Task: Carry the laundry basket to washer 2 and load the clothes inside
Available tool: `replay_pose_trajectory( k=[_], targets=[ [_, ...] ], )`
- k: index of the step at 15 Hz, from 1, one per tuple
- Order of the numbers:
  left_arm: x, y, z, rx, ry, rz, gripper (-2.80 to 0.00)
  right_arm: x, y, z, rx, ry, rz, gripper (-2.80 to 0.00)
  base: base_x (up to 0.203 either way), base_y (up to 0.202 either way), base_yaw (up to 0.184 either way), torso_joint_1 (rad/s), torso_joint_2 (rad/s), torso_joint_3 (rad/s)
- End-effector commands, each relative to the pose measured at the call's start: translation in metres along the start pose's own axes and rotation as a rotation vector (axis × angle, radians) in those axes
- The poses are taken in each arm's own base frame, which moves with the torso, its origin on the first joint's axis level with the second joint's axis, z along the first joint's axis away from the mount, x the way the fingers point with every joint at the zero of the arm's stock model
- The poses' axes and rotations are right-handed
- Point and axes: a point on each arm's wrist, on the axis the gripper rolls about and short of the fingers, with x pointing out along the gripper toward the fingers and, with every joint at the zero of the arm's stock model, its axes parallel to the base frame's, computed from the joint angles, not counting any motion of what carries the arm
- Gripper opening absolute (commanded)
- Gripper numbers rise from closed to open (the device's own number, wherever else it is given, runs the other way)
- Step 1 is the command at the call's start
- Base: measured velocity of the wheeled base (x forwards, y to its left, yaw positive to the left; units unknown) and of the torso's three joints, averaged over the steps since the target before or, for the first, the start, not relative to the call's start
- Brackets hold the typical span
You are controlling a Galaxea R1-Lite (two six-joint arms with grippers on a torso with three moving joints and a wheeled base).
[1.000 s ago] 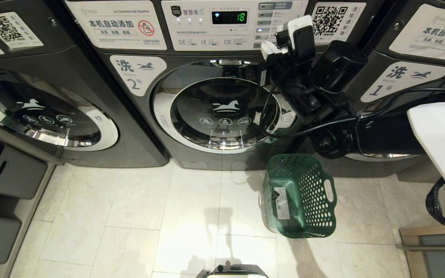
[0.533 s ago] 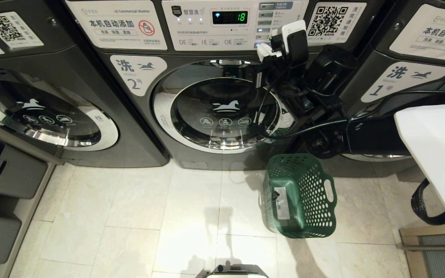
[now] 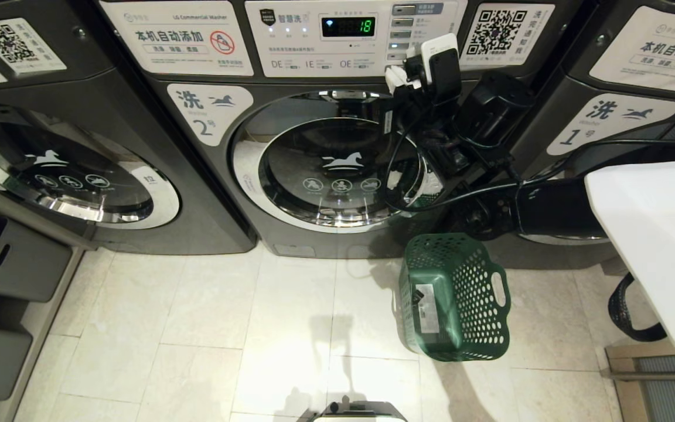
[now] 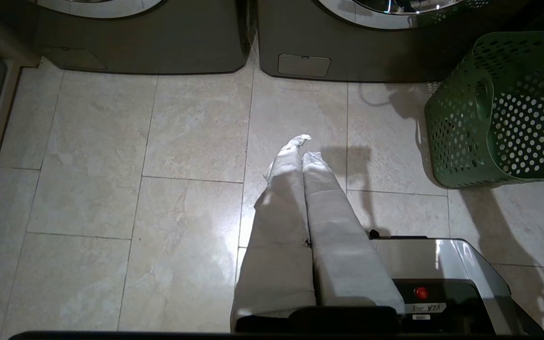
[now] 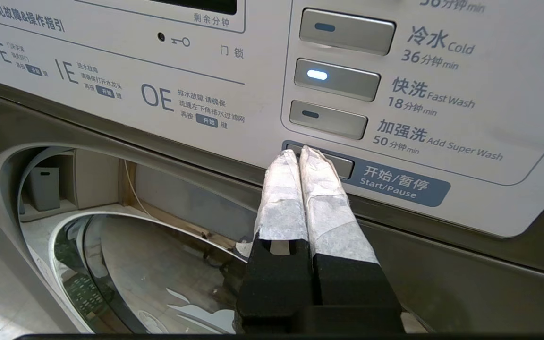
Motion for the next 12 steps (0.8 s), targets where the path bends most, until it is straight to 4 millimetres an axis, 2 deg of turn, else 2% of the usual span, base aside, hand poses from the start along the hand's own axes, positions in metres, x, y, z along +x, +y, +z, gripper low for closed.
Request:
replay_pose_trajectory(
  k=[1,8,10,12],
  targets=[
    [0.000,0.000,0.000,0.000,-0.001,0.000,-2.80,0.003,-0.001,-0.004,-0.004,-0.012,-0.012,-2.80,0.000,0.000,0.000,0.000,0.00,0.000],
    [0.000,0.000,0.000,0.000,-0.001,0.000,-2.80,0.002,-0.004,-0.001,-0.001,-0.010,-0.026,-2.80,0.000,0.000,0.000,0.000,0.00,0.000],
    [0.000,0.000,0.000,0.000,-0.001,0.000,-2.80,-0.002,-0.004,0.006,0.001,0.001,-0.019,-2.80,0.000,0.000,0.000,0.000,0.00,0.000],
    [0.000,0.000,0.000,0.000,-0.001,0.000,-2.80,-0.015,-0.001,0.020,0.012,0.035,0.003,-2.80,0.000,0.000,0.000,0.000,0.00,0.000]
  ],
)
